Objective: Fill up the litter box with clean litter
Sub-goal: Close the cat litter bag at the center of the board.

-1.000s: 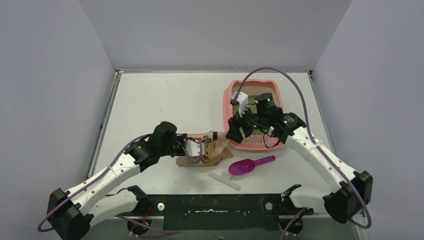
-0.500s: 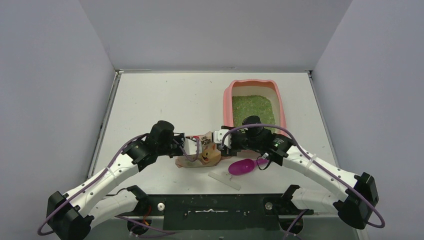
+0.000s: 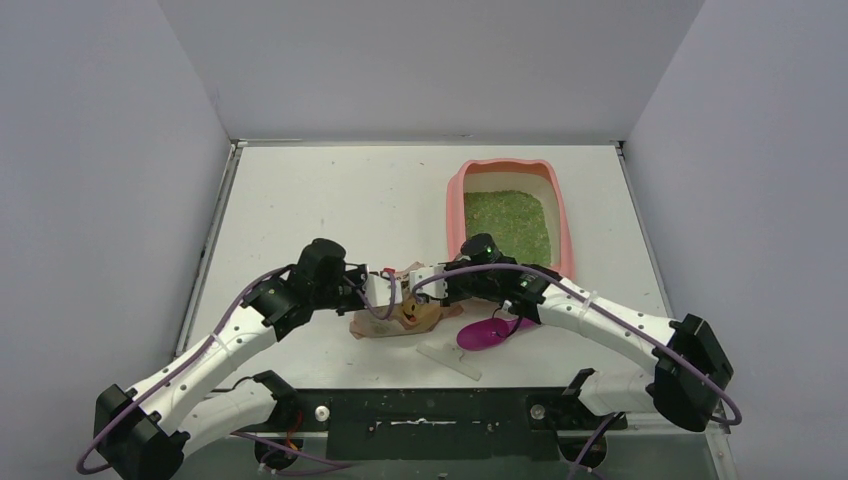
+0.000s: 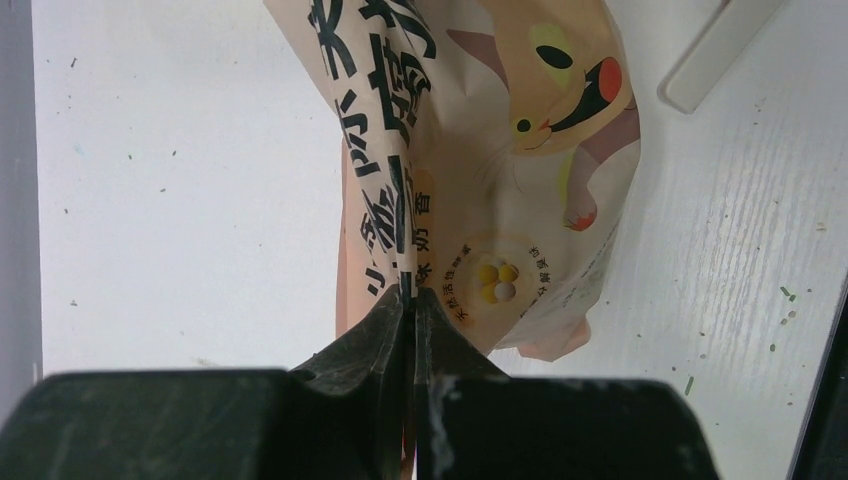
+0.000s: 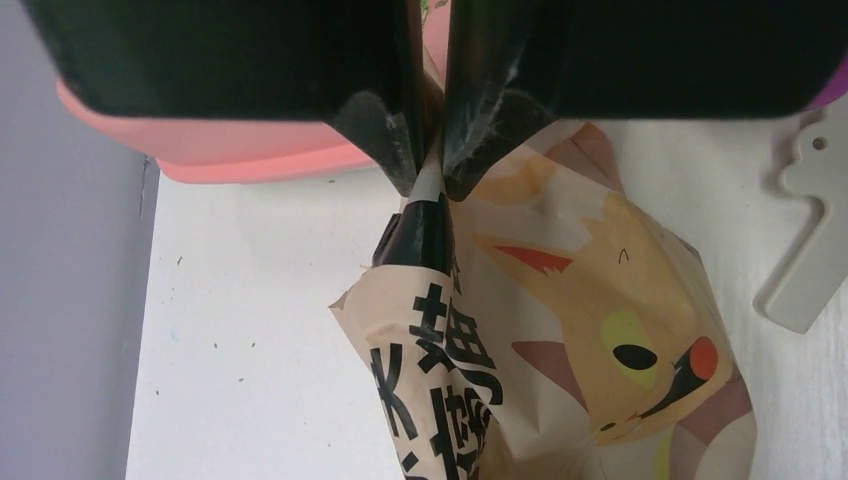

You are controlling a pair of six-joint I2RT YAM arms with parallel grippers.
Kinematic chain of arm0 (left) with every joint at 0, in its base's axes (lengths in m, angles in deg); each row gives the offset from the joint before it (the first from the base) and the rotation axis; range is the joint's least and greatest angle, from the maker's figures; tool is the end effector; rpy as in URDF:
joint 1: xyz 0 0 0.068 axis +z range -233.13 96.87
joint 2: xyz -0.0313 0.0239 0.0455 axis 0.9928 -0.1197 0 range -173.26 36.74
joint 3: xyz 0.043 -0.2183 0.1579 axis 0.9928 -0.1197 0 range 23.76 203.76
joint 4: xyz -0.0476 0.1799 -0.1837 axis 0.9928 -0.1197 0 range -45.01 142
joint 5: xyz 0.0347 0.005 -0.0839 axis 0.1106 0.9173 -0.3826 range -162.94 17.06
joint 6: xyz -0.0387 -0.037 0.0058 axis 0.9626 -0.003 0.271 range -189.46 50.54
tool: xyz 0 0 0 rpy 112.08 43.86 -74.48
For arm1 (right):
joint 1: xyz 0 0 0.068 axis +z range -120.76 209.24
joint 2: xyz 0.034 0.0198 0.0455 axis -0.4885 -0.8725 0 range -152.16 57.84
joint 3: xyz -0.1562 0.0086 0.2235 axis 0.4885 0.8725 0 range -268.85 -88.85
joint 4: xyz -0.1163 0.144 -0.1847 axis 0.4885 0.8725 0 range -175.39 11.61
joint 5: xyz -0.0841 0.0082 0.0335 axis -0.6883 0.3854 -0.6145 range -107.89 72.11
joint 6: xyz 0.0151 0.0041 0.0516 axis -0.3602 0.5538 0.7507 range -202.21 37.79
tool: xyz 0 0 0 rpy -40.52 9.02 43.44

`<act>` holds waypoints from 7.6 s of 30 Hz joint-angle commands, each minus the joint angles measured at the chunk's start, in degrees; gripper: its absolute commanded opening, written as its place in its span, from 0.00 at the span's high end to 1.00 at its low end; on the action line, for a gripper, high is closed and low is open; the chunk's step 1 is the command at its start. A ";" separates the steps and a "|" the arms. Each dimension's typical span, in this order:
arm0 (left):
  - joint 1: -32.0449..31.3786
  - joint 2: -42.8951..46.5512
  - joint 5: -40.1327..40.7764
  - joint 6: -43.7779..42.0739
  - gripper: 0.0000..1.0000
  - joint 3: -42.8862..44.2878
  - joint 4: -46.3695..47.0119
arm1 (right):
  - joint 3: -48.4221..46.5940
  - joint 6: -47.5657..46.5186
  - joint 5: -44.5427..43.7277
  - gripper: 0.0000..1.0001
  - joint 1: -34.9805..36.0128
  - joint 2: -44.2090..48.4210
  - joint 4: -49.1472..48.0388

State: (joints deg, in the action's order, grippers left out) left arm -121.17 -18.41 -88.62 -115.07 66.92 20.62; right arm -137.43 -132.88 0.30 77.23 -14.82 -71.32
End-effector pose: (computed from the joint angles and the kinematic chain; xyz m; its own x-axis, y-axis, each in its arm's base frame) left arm 0.1516 -0.1308 0.2637 0.1563 0.7514 -0.6411 0.9097 0.1433 0.3897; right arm 0.1753 0.2112 0.2537 0.4111 -0.6415 -0.6476 -0.8713 -0.0676 -0.4861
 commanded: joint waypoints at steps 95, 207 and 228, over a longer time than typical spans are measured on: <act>3.59 -5.07 -17.97 2.42 0.40 2.89 12.21 | -8.24 9.98 23.36 0.95 -2.23 -4.98 -1.74; -17.46 -18.86 13.06 -9.29 0.37 9.94 22.96 | 11.63 110.64 42.80 0.46 -26.86 -5.44 -45.24; -12.77 -1.40 9.02 6.45 0.32 3.09 23.49 | 4.19 64.17 46.62 0.22 -26.93 -2.07 -20.09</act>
State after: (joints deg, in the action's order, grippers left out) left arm -135.53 -25.39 -76.84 -115.22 69.54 43.42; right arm -129.45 -43.27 43.97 50.52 -21.79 -102.49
